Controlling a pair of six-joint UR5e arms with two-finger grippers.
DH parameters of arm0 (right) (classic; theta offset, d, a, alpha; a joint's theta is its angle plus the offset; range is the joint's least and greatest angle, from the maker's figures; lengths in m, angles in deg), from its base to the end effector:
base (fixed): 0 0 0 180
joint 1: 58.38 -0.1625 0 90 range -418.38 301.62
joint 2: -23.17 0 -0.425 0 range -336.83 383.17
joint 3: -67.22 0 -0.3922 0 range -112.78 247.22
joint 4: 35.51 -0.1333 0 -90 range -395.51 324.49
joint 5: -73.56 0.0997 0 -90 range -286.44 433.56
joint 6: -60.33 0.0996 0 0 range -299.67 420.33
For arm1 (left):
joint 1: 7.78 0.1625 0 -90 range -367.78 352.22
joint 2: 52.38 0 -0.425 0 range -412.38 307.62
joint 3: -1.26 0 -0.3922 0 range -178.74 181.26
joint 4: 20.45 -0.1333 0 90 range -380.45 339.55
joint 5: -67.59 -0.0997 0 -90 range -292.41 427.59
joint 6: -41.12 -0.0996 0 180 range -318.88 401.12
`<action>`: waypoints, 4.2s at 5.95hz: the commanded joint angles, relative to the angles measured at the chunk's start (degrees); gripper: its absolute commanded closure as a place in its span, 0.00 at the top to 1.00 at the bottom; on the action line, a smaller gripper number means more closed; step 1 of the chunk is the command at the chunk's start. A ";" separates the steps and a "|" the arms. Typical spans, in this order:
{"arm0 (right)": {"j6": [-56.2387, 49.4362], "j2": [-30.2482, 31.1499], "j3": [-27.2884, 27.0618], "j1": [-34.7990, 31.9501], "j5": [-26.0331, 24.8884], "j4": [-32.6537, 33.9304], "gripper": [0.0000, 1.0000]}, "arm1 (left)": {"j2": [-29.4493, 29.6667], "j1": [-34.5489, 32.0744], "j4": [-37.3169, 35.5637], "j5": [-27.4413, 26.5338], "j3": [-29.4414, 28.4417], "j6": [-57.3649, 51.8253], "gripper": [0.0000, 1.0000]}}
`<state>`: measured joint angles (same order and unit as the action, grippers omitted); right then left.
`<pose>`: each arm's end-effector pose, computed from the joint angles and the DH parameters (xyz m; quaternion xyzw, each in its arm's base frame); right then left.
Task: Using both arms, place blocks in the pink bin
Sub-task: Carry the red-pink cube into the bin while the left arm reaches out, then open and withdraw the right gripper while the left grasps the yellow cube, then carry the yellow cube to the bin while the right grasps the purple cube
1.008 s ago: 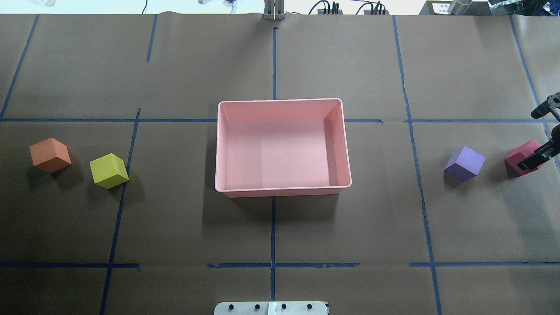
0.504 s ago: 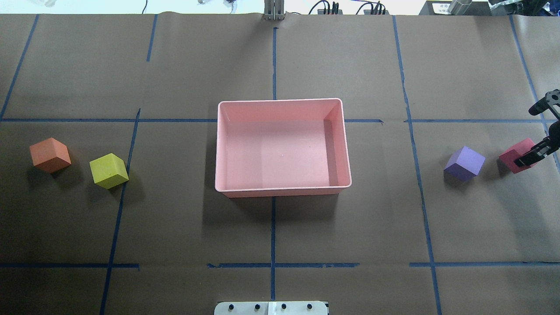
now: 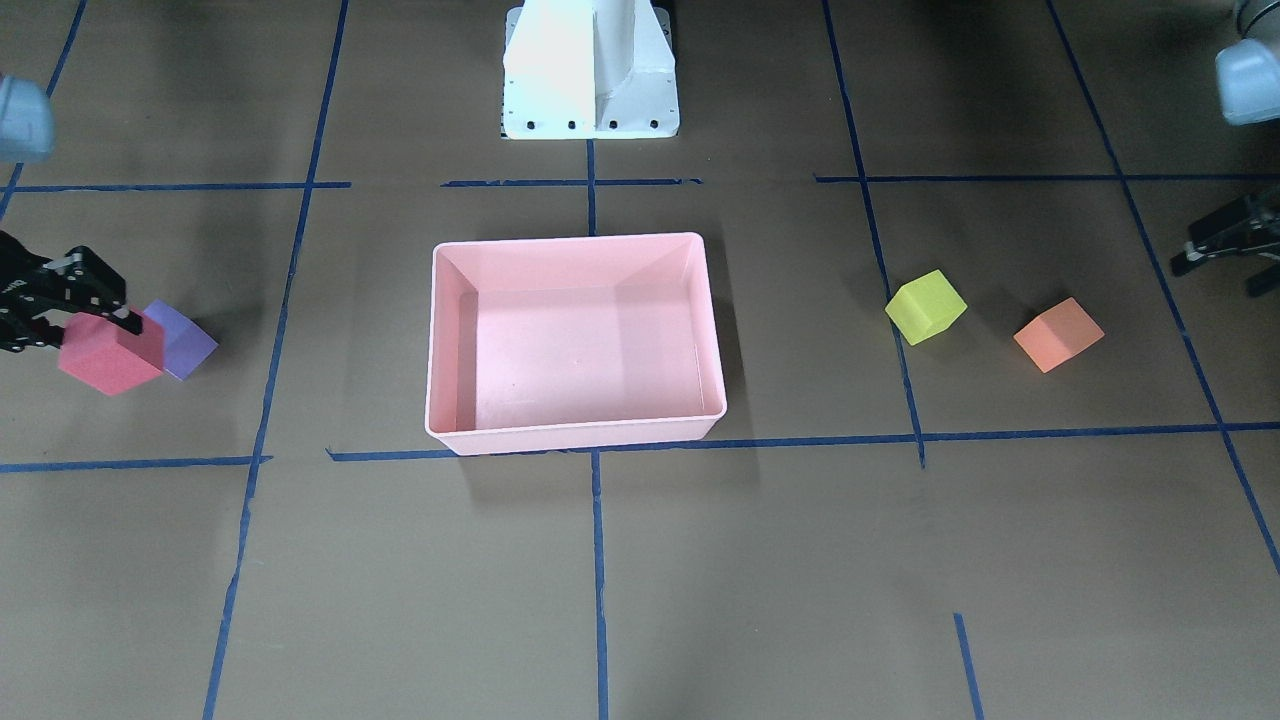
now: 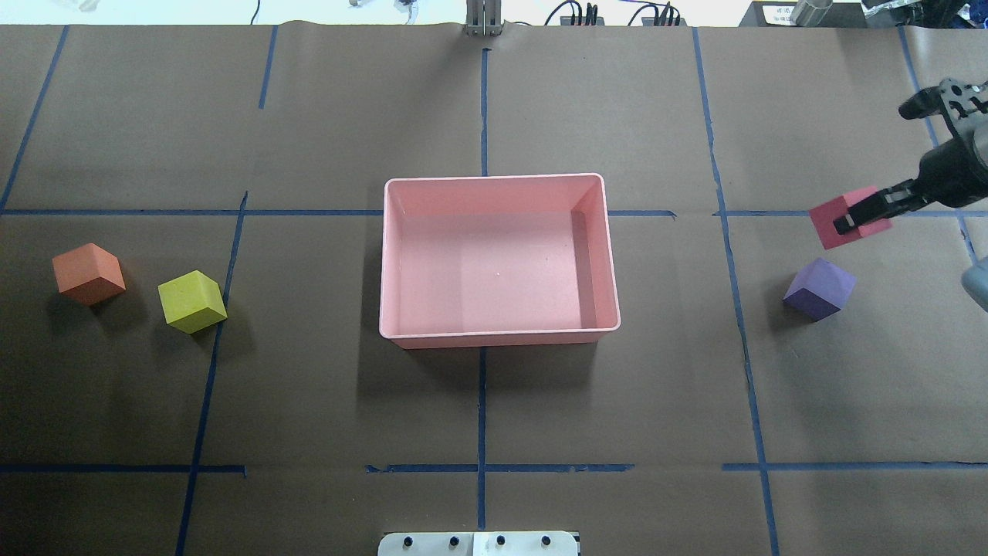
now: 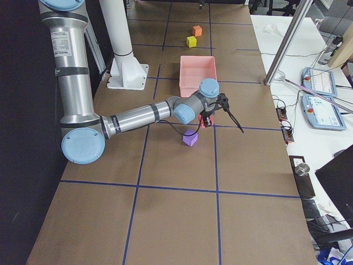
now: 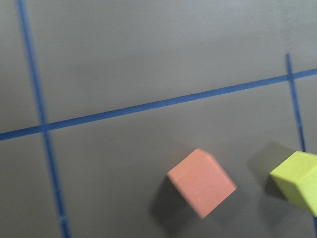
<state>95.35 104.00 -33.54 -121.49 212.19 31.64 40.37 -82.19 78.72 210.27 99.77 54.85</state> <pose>-0.1985 -0.5209 0.4290 0.0878 -0.4997 -0.0896 0.8570 0.0875 -0.5150 0.5322 0.0432 0.4627 0.0930 0.8806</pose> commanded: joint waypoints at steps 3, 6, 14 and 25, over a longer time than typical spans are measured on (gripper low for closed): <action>32.50 -21.43 0.39 15.26 -10.60 6.98 0.02 | 6.29 13.12 6.38 -5.39 0.44 30.18 1.00; 44.06 -28.52 3.11 24.32 -22.92 8.88 0.08 | 6.21 20.32 11.47 -12.19 2.47 55.80 1.00; 46.81 -28.09 3.91 26.55 -32.55 9.59 1.00 | 4.55 26.95 11.31 -19.28 2.04 67.31 1.00; 33.27 7.59 -4.62 8.89 -19.81 15.56 1.00 | 27.41 24.04 10.78 -19.10 6.00 74.02 0.04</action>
<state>125.60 110.83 -38.60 -112.67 192.07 47.19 60.90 -58.20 89.56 191.23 106.75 124.95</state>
